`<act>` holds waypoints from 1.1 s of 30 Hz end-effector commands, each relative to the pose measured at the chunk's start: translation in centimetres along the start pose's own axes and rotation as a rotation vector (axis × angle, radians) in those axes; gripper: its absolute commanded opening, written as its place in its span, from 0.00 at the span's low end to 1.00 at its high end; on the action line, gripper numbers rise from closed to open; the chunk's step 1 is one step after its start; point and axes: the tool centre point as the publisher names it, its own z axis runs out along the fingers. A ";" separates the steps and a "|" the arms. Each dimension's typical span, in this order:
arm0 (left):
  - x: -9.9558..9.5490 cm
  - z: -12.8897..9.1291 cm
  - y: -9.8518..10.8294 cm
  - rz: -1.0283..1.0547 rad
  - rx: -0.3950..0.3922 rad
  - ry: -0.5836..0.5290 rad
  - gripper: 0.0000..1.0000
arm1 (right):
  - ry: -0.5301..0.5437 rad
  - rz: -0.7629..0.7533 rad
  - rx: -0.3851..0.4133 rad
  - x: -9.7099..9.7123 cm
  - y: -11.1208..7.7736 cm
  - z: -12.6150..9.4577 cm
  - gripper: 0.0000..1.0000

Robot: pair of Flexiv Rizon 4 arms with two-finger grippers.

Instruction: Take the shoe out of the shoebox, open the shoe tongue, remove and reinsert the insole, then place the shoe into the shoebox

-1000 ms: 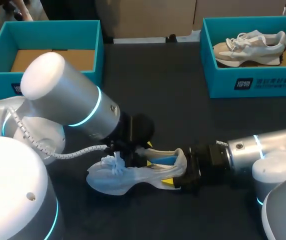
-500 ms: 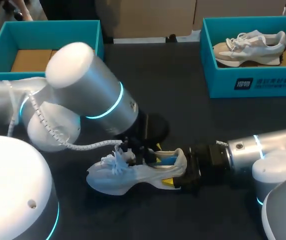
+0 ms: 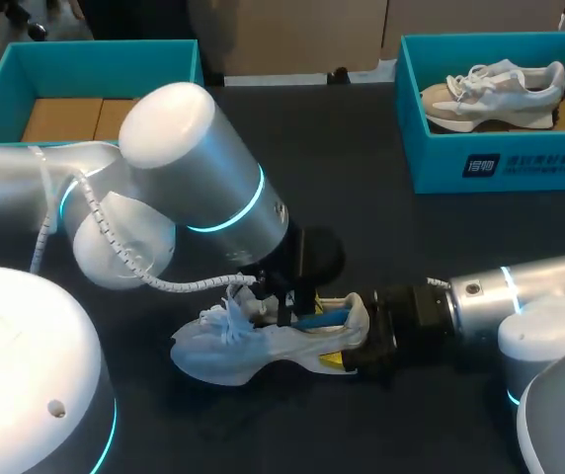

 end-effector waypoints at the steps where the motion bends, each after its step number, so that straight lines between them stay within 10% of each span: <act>1: 0.3 0.1 0.4 0.000 0.004 -0.005 0.28 | 0.000 0.001 0.006 0.1 0.1 0.1 0.00; 11: -0.1 0.7 0.2 -0.006 0.000 -0.006 0.42 | 0.000 0.001 0.006 0.1 0.1 0.1 0.00; 33: -0.4 2.6 0.1 -0.023 -0.026 -0.033 0.35 | 0.000 0.001 0.006 0.1 0.1 0.1 0.00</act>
